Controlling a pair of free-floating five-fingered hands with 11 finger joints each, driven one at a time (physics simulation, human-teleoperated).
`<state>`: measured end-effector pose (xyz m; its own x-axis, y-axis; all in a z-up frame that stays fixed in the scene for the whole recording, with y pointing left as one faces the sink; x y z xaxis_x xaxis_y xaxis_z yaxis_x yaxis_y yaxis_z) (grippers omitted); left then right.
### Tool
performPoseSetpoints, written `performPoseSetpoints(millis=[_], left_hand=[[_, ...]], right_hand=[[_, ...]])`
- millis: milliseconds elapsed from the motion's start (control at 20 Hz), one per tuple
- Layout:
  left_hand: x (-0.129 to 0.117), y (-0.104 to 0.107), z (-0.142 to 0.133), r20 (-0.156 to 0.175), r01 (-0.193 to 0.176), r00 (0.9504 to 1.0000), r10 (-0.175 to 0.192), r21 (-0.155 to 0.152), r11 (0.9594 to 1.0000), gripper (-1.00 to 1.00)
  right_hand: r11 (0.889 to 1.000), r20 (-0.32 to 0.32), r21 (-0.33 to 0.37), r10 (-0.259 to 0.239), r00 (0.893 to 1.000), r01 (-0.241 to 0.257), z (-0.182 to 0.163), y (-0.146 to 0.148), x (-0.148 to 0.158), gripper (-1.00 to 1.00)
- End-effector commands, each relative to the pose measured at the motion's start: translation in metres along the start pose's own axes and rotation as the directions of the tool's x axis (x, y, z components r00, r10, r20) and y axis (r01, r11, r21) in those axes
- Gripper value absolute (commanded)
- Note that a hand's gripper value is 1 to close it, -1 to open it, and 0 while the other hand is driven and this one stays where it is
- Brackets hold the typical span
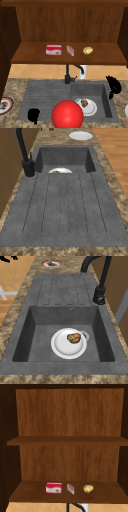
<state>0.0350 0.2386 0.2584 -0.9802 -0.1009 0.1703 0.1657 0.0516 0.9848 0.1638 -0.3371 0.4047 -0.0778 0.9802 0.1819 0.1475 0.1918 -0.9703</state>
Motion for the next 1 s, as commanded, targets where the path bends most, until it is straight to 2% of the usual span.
performPoseSetpoints(millis=[0,300,400,450,500,550,600,650,850,950], left_hand=[[0.0,0.0,0.0,0.0,0.0,1.0,0.0,0.0,1.0,0.0],[0.0,0.0,0.0,0.0,0.0,1.0,0.0,0.0,1.0,0.0],[0.0,0.0,0.0,0.0,0.0,1.0,0.0,0.0,1.0,0.0],[0.0,0.0,0.0,0.0,0.0,1.0,0.0,0.0,1.0,0.0],[0.0,0.0,0.0,0.0,0.0,1.0,0.0,0.0,1.0,0.0],[0.0,0.0,0.0,0.0,0.0,1.0,0.0,0.0,1.0,0.0],[0.0,0.0,0.0,0.0,0.0,1.0,0.0,0.0,1.0,0.0],[0.0,0.0,0.0,0.0,0.0,1.0,0.0,0.0,1.0,0.0],[0.0,0.0,0.0,0.0,0.0,1.0,0.0,0.0,1.0,0.0],[0.0,0.0,0.0,0.0,0.0,1.0,0.0,0.0,1.0,0.0]], right_hand=[[0.997,-0.001,0.054,0.046,0.999,-0.046,0.016,-0.003,0.028,-1.0],[0.992,0.037,0.106,0.067,0.997,-0.071,0.037,-0.008,0.064,-1.0],[0.994,0.046,0.079,0.073,0.996,-0.076,0.046,-0.012,0.071,-1.0],[0.995,0.048,0.072,0.068,0.997,-0.071,0.054,-0.013,0.07,-1.0],[0.998,0.046,0.004,0.063,0.997,-0.064,0.051,-0.009,0.074,-1.0],[0.999,0.037,0.006,0.037,0.999,-0.037,0.046,-0.013,0.069,-1.0],[0.999,0.035,0.038,0.02,0.999,-0.021,0.046,-0.012,0.069,-1.0],[0.998,0.06,0.062,0.012,0.998,-0.016,0.047,-0.009,0.073,-1.0],[0.999,0.075,0.047,0.009,0.997,-0.013,0.053,-0.016,0.079,-1.0],[0.998,0.073,0.062,0.015,0.997,-0.019,0.05,-0.02,0.08,-1.0]])
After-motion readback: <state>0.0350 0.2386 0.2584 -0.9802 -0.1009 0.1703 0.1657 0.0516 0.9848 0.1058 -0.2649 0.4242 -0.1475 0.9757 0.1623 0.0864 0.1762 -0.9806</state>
